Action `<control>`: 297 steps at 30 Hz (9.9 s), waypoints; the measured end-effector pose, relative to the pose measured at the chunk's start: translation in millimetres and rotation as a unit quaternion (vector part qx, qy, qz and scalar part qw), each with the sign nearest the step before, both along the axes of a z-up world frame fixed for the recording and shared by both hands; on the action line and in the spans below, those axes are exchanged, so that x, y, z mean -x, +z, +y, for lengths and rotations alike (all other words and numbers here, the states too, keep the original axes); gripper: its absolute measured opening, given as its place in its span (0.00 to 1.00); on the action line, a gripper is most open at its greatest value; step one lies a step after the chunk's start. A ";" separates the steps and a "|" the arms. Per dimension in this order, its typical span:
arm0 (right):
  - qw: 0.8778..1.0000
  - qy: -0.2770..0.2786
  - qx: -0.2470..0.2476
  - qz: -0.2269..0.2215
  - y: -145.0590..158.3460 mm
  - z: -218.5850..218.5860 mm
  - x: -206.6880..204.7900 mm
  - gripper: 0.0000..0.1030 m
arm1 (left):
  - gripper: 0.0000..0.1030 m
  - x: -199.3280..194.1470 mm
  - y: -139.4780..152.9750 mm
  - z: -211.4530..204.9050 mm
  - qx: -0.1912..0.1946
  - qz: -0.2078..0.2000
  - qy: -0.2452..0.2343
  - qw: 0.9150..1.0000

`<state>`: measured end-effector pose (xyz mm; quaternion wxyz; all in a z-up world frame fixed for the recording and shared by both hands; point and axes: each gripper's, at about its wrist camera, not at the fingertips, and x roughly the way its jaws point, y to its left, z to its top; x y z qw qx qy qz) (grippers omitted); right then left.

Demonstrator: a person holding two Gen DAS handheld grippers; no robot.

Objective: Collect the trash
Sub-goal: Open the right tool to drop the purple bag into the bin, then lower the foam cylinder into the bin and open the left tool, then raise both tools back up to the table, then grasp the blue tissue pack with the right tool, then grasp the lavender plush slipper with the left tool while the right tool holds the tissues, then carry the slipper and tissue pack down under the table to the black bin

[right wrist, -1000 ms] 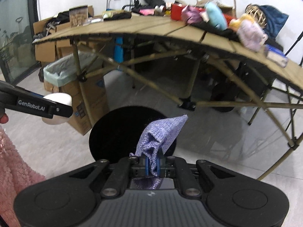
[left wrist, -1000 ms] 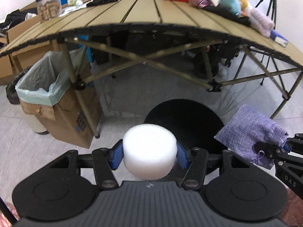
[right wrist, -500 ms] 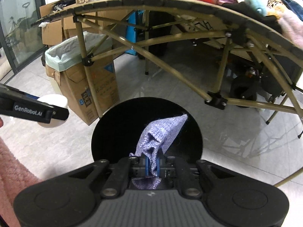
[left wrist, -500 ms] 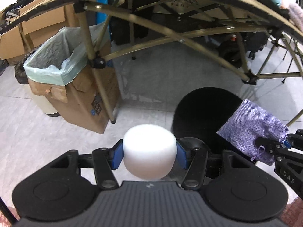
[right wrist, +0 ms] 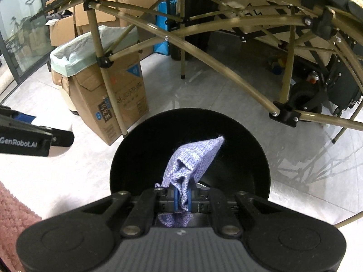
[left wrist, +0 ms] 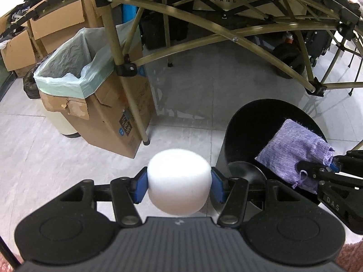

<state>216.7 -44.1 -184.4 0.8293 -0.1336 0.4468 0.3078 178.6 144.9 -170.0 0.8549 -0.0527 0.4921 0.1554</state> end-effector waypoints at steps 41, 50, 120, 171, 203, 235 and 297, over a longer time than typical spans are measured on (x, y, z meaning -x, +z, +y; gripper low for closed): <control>0.994 -0.094 0.017 -0.056 33.9 -65.6 4.9 1.00 | 0.55 -23.0 9.2 -56.8 -0.004 -0.014 -0.063 0.998; 0.989 -0.138 0.009 -0.050 39.5 -99.6 2.9 1.00 | 0.55 -39.1 3.5 -88.8 0.000 -0.001 -0.092 0.996; 0.950 -0.254 -0.084 -0.162 112.9 -186.4 15.8 1.00 | 1.00 -37.3 92.1 -155.8 -0.014 -0.143 -0.115 0.983; 0.918 -0.316 -0.055 -0.234 148.0 -208.7 -158.2 1.00 | 1.00 -182.1 158.4 -183.3 0.007 -0.262 -0.127 0.957; 0.904 -0.333 -0.121 -0.241 150.8 -247.5 -153.9 0.48 | 1.00 -181.0 147.8 -207.1 0.019 -0.250 -0.157 0.955; 0.881 -0.379 -0.167 -0.230 161.8 -303.5 -147.6 0.48 | 0.80 -248.5 134.5 -297.1 0.001 -0.205 -0.157 0.966; 0.904 -0.306 -0.183 -0.234 192.3 -283.8 -102.8 0.48 | 0.29 -142.5 173.4 -233.0 0.007 -0.214 -0.144 0.966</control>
